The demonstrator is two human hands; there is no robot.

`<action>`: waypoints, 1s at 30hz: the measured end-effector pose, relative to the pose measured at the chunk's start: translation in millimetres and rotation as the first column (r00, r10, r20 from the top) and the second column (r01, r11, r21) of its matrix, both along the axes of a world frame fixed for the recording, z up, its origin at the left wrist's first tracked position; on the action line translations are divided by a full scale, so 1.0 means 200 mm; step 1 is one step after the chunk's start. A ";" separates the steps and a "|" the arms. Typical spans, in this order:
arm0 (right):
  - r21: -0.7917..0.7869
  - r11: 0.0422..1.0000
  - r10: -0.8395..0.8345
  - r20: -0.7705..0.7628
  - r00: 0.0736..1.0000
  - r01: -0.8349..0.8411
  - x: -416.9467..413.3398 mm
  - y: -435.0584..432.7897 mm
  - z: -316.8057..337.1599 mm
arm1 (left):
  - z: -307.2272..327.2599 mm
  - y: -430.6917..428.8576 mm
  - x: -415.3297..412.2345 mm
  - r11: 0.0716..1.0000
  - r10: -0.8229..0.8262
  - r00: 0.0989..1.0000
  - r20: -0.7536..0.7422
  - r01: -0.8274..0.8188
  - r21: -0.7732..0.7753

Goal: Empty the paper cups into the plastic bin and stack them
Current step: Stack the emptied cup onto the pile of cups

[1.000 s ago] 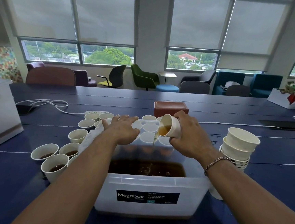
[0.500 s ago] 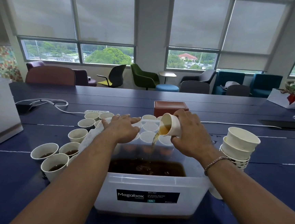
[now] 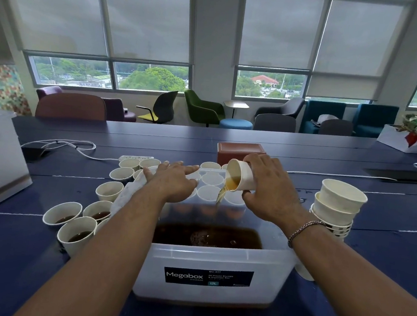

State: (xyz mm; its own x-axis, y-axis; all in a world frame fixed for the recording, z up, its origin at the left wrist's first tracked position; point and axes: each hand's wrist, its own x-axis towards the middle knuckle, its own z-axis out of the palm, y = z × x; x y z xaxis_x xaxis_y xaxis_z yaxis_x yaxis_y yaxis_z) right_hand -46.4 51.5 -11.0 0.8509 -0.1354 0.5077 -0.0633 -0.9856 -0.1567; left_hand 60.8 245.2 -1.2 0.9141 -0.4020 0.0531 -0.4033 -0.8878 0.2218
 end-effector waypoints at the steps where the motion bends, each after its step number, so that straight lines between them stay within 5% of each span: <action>1: -0.004 1.000 0.001 0.001 1.000 -0.001 0.00 0.00 0.00 | 0.00 0.00 0.00 1.000 0.000 1.000 0.000 0.000 0.000; 30: -0.207 0.978 0.031 0.187 0.982 0.008 -0.02 0.04 0.04 | -0.01 0.00 0.01 1.000 -0.007 1.000 -0.010 0.006 -0.019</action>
